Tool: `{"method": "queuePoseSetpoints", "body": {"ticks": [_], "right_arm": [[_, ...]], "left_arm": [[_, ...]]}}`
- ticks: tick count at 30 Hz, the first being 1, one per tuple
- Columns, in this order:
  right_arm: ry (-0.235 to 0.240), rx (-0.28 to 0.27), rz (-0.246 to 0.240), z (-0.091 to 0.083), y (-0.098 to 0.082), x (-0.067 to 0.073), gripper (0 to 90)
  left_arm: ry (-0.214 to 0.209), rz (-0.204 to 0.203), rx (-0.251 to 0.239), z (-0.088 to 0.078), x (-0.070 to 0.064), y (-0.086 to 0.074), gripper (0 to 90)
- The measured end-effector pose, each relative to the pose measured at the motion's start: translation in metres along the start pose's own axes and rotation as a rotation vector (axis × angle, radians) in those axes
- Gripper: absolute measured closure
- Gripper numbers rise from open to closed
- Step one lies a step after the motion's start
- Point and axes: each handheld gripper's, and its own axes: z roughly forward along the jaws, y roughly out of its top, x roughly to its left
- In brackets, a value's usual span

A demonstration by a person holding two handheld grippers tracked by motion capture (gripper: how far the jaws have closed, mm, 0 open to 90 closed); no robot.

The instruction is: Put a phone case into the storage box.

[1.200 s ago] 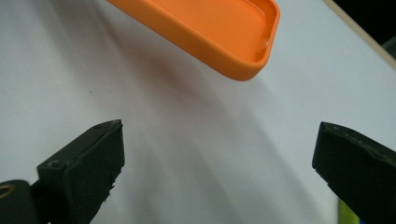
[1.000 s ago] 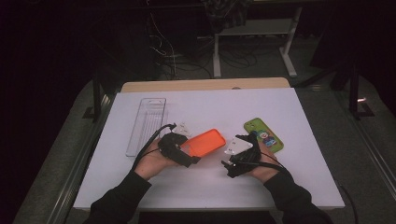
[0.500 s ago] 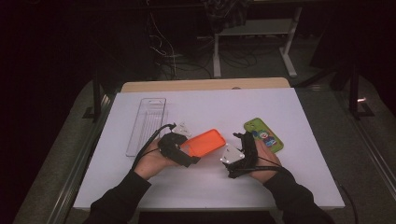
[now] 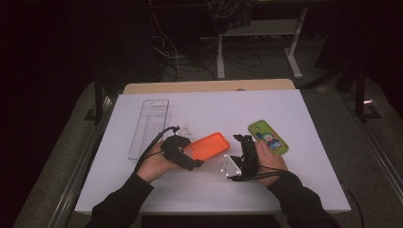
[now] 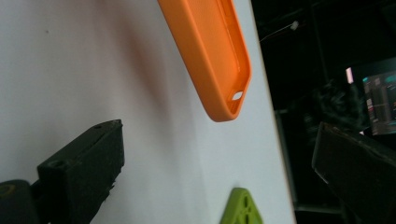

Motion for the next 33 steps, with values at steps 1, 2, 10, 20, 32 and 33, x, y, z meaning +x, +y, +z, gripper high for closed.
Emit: {"method": "queuePoseSetpoints", "body": {"ticks": [1,2,10,20,32,33], "right_arm": [[-0.015,-0.002,-0.024,0.000,0.001,0.001,1.5],[-0.029,-0.002,-0.047,-0.001,0.002,0.002,1.5],[-0.073,-0.044,-0.099,-0.001,0.011,0.009,2.5],[-0.115,-0.066,-0.228,0.007,0.024,0.009,12.6],[-0.168,-0.108,-0.281,0.015,0.033,0.020,26.5],[-0.167,-0.111,-0.279,0.014,0.034,0.020,28.7]], "left_arm": [[-0.002,0.003,0.001,0.000,0.000,0.000,16.2],[0.001,0.004,0.002,0.000,0.000,0.000,16.2],[-0.015,-0.013,-0.007,0.001,-0.002,0.000,16.2],[-0.024,-0.005,0.000,0.000,-0.001,0.001,16.2],[-0.022,0.007,-0.006,-0.002,0.000,0.001,16.2],[-0.023,0.007,-0.008,-0.002,0.000,0.001,16.2]]}}
